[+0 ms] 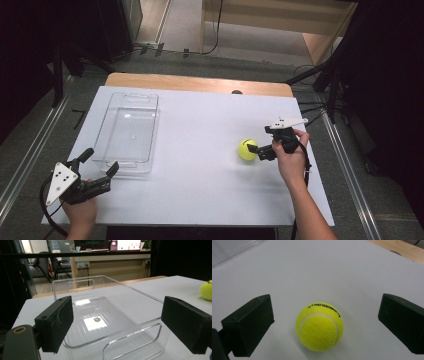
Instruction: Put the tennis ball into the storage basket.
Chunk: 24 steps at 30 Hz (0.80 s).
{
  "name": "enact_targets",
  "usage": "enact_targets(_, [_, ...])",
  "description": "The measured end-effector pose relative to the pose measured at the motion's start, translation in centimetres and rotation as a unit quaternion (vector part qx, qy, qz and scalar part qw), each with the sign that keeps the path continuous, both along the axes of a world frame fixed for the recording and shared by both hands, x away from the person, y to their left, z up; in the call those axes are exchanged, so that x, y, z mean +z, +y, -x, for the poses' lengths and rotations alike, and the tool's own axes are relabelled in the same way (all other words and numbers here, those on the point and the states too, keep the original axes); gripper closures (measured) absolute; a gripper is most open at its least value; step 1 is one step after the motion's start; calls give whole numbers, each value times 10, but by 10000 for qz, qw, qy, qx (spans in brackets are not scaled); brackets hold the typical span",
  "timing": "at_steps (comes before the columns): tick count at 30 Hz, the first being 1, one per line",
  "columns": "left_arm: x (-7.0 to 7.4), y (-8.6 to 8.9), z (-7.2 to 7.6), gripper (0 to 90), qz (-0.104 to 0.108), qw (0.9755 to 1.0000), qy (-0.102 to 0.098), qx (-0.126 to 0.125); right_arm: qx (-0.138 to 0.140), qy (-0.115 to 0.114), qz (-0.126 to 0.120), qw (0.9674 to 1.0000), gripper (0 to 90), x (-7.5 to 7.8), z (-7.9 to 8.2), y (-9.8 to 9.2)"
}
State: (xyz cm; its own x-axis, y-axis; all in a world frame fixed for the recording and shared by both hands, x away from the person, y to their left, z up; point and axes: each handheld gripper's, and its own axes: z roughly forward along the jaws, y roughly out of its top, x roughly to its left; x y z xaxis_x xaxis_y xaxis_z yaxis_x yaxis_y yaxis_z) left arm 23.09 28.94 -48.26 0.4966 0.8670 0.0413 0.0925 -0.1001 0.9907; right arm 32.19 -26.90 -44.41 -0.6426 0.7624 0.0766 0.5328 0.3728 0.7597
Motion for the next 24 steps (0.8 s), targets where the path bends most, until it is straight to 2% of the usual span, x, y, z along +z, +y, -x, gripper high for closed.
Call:
enact_targets(6, [0,0,0,113,0,10000,0,-1,61,109,84,9999,0,-2,-4,2])
enact_targets(8, [0,0,0,113,3,10000,-1,-3,61,238,117,9996,0,-2,-6,5])
enact_targets(11, [0,0,0,113,4,10000,0,-3,134,243,152,9995,0,-3,-8,5])
enact_targets(19, [0,0,0,113,3,10000,-1,-4,150,503,264,9983,0,-8,-14,9])
enact_targets(24, [0,0,0,113,3,10000,0,-5,170,588,321,9976,0,-11,-17,8])
